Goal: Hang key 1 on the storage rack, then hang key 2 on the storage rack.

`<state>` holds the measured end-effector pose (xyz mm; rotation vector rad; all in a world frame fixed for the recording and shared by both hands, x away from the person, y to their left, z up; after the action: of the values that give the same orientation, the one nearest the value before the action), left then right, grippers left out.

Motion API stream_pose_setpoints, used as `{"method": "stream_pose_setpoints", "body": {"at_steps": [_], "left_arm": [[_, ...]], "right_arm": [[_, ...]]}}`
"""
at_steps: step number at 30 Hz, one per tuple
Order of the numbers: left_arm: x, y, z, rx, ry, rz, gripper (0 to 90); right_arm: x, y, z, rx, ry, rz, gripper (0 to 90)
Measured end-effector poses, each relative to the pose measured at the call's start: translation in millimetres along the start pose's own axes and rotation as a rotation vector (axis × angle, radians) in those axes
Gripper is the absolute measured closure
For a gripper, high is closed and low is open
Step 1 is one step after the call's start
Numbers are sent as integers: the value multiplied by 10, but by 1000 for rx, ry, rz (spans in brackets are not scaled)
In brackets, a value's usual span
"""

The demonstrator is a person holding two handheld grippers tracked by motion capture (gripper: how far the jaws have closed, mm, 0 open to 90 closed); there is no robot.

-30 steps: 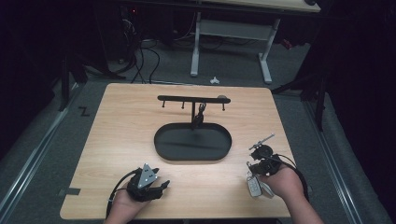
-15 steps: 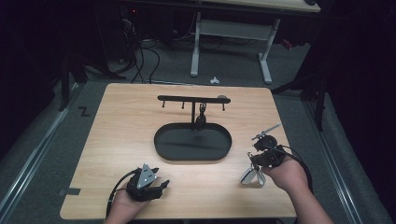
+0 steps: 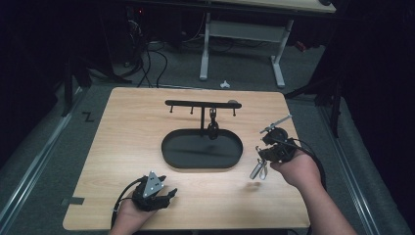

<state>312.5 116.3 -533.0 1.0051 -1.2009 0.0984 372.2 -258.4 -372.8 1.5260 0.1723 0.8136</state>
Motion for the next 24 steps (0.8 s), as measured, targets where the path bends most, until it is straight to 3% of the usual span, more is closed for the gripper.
{"method": "stream_pose_setpoints", "body": {"at_steps": [8, 13, 17, 20, 24], "left_arm": [[-41, 58, -47, 0, 9, 2, 385], [-36, 90, -92, 7, 36, 21, 386], [-34, 81, -84, 10, 21, 8, 386], [-47, 75, -70, 8, 14, 1, 386], [-66, 85, -86, 4, 27, -3, 386]], "right_arm": [[256, 38, -35, 3, 21, 29, 869], [390, 13, -63, 9, 29, 29, 869], [523, -32, -66, 14, 55, 21, 869], [613, -34, -58, 19, 47, 33, 869], [711, -43, -29, 31, 53, 50, 869]]}}
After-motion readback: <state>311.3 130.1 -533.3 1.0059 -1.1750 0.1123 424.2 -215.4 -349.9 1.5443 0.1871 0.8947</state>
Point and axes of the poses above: each handheld gripper's, and its own axes: y roughly backward along the jaws, x roughly out of its top, z roughly to its right, the point moved 1 cm from there along -y, roughly forward along the jaws, and after that the axes turned 5 degrees about y, right-handed, at the moved point
